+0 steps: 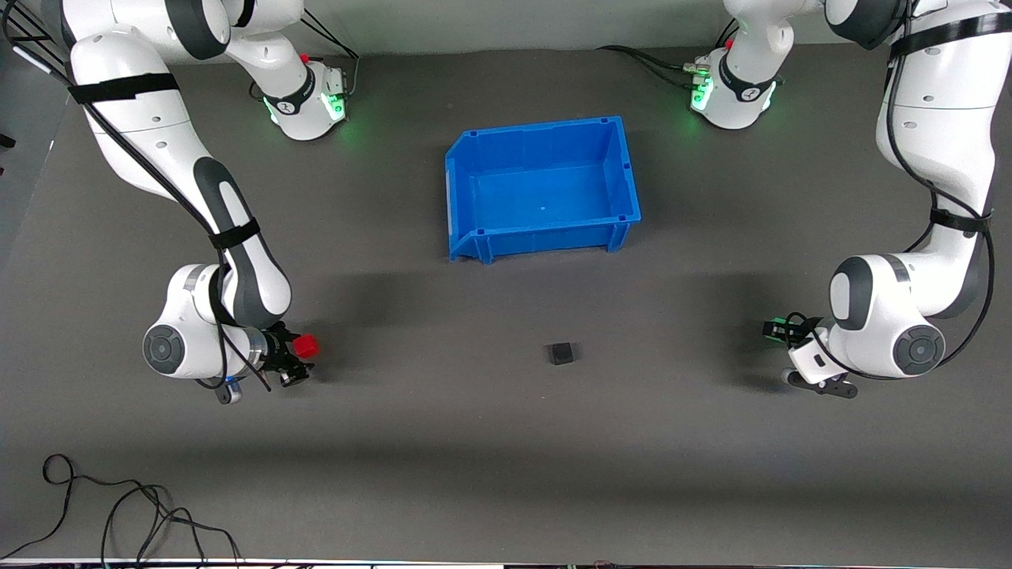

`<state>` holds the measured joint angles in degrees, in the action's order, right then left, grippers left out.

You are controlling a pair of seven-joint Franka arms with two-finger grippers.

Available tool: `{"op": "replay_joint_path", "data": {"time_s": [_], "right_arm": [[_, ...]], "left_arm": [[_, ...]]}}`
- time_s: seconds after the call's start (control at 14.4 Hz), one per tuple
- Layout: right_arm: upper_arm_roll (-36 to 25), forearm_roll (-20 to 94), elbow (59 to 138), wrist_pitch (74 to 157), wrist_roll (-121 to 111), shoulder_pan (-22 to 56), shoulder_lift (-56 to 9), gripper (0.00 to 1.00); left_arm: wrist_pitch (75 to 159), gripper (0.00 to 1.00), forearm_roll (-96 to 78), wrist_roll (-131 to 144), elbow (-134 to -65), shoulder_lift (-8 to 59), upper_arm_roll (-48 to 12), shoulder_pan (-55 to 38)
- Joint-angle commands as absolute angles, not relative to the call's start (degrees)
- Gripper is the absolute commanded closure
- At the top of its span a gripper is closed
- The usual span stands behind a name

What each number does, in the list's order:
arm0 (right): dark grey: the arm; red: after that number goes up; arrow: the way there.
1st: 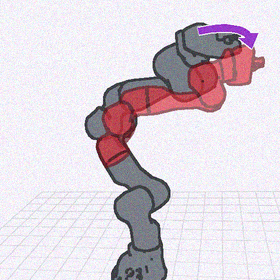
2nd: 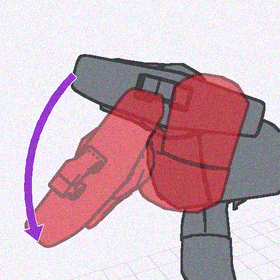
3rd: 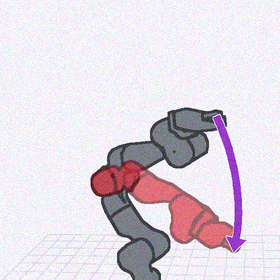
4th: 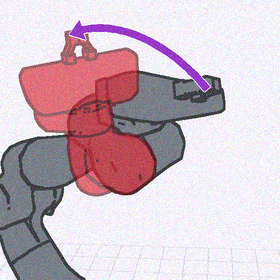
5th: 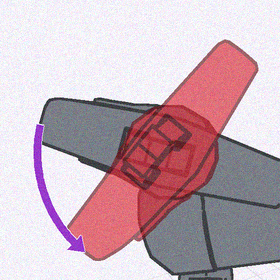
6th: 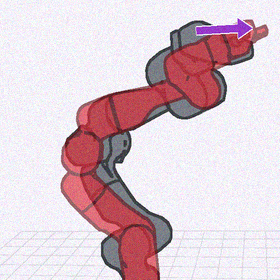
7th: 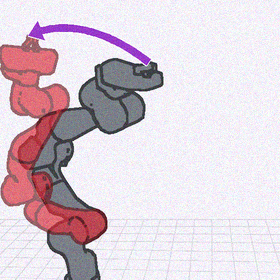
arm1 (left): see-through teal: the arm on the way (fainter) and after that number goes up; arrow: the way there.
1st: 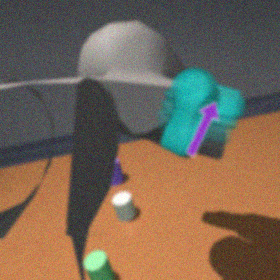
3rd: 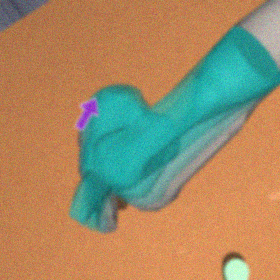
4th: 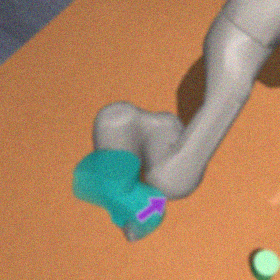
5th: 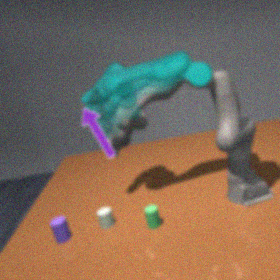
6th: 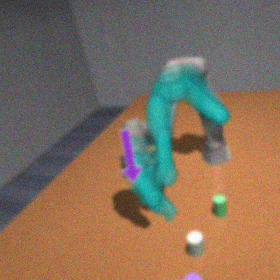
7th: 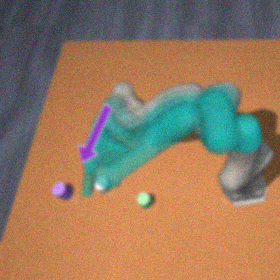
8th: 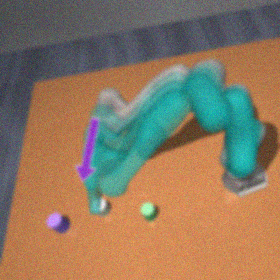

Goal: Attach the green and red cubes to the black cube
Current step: 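Grasp the red cube with the right gripper while the left gripper grasps the green cube, then carry the red and green cubes toward the black cube with both grippers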

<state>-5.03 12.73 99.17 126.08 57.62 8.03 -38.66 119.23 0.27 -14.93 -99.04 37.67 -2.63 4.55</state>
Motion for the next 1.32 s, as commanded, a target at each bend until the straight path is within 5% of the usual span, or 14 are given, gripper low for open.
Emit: {"op": "replay_joint_path", "data": {"time_s": [0.0,0.21,0.83,1.25], "right_arm": [[-5.36,14.33,100.64,126.83,55.99,8.35,-37.09,0.59],[-5.36,14.33,100.28,126.65,55.99,8.35,-36.91,0.73],[-5.45,14.33,91.15,120.59,70.81,13.70,-36.12,0.74],[-5.36,14.50,83.24,122.77,92.51,21.87,-41.65,0.74]], "left_arm": [[119.97,0.75,0.44,-16.78,-100.20,35.68,-2.29,4.48],[119.01,0.97,-0.61,-15.48,-98.27,35.42,-2.37,4.31],[112.15,1.00,-4.05,39.46,-89.30,33.40,-10.98,1.16],[120.13,1.00,-4.57,76.51,-88.59,37.61,-11.25,-10.09]]}}
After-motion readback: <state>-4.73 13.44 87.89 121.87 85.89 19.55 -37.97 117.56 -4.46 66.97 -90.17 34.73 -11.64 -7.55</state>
